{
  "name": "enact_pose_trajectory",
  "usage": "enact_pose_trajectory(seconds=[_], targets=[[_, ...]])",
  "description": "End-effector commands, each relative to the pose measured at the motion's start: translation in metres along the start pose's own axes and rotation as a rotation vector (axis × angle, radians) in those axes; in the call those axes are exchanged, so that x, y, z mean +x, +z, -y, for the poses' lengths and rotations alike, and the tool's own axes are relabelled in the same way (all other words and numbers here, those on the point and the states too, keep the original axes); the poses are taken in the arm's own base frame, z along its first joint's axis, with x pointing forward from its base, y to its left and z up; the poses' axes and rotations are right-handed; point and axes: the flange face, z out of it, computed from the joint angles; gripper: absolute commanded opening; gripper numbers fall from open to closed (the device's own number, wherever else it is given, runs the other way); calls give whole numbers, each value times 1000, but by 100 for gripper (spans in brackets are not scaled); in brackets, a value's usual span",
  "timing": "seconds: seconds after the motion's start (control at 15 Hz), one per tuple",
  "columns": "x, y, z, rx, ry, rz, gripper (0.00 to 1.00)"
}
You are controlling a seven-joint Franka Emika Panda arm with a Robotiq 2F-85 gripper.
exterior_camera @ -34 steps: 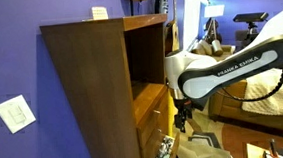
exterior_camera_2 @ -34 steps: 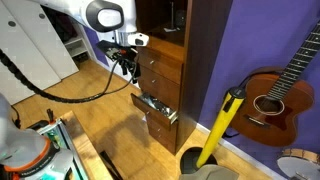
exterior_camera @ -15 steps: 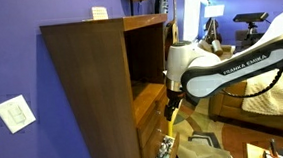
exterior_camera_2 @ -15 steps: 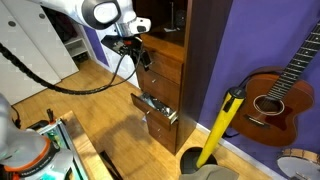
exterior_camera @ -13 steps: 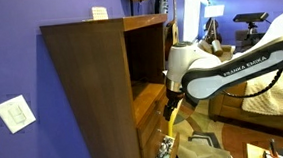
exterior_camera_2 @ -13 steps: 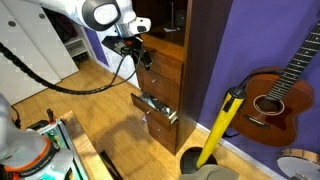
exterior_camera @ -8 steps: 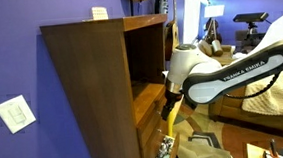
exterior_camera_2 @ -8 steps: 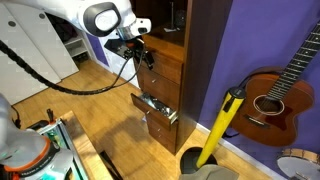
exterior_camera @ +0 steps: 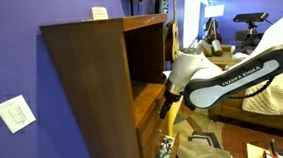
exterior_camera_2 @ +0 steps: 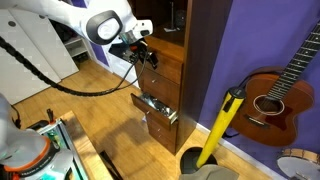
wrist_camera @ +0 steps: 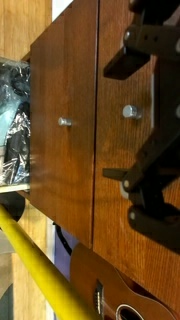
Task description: Open the topmost drawer and remove the maroon cap and place it on the shelf above the drawer then close the drawer.
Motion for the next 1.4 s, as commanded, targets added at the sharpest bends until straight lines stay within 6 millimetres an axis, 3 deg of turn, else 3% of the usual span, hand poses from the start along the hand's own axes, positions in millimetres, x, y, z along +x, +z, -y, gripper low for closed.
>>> enact_pose_trajectory(seconds=[0.0,0.4,0.47,0.6,0.67,0.93,1.13,1.33], targets=[[-6,7,-4,6,-24,-28,66],[-7,9,-9,8,-34,-60,18],[-7,10,-9,7,-33,-61,57],[-8,11,-10,8,-32,-72,58],[-8,11,-10,9,-30,-77,62],[-7,12,-7,31,-35,-82,93],[-4,11,-3,49,-34,-92,90],[-1,12,0,62,-33,-96,58]])
